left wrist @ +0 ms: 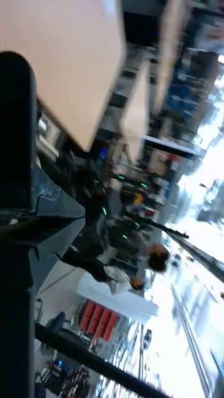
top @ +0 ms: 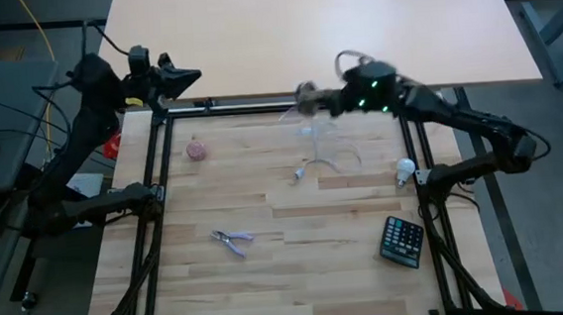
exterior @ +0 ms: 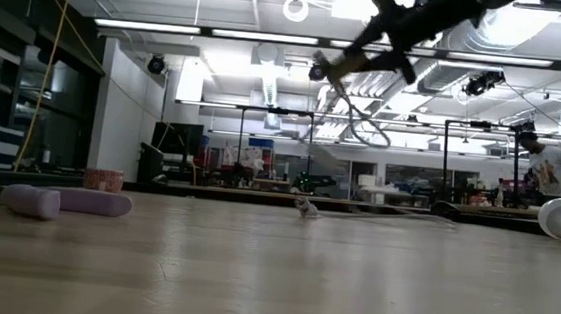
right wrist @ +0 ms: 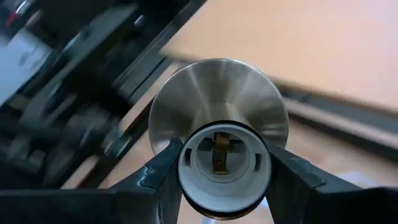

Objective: Screw lightbulb
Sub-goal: Move the lamp to the center of the table

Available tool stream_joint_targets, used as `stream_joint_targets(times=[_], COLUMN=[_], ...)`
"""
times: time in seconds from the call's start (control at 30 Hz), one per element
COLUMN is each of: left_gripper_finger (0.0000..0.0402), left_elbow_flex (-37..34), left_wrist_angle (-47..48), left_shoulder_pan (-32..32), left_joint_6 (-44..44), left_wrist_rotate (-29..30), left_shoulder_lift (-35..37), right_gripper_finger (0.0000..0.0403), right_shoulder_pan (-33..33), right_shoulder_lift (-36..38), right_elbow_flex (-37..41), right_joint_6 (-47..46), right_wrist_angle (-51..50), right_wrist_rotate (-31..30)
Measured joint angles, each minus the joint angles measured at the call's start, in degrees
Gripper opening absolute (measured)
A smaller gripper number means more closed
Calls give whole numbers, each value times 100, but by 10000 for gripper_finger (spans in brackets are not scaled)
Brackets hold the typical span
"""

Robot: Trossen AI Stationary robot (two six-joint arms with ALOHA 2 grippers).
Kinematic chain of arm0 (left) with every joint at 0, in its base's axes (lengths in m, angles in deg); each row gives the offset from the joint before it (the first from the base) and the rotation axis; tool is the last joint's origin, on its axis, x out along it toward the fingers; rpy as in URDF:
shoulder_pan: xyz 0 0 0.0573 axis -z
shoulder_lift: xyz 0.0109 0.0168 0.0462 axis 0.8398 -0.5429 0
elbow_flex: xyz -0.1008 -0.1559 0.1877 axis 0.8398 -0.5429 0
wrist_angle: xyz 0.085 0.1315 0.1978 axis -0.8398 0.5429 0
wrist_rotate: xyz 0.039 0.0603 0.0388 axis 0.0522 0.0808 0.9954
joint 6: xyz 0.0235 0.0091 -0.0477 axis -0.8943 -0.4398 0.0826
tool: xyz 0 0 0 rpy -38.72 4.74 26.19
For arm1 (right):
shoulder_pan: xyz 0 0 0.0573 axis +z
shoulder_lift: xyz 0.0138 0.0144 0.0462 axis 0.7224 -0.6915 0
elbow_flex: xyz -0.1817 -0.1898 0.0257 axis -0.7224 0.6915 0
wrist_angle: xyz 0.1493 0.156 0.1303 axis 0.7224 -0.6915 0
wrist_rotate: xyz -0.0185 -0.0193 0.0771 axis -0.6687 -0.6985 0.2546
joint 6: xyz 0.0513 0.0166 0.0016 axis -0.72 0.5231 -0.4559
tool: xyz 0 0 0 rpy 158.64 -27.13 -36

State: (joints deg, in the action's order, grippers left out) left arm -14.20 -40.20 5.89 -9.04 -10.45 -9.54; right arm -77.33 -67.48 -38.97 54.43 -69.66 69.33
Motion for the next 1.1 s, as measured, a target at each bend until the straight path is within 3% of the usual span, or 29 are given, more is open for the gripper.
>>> stream_joint_targets(times=[0.23,0.53,0.7,0.93,1.1], left_gripper_finger=[1,1,1,1,0], left_elbow_flex=[0,0,0,0,0], left_wrist_angle=[1729,3419,3539,3331,3290], left_shoulder_pan=[-4,0,114,611,927], left_joint_6=[-364,-989,-981,-905,-792], left_wrist_rotate=[70,847,974,1032,1174], left_shoulder_lift=[0,2,0,-48,-63], right_gripper_finger=[172,173,173,173,173], right_shoulder_pan=[1386,2350,2528,2523,2523], right_shoulder_lift=[-604,-1359,-1893,-3055,-3985], right_elbow_flex=[0,0,-224,-1371,-2271], right_joint_6=[534,1039,1021,1245,1313], right_wrist_angle=[-5,-453,-121,116,-306], right_wrist_rotate=[526,958,965,874,306])
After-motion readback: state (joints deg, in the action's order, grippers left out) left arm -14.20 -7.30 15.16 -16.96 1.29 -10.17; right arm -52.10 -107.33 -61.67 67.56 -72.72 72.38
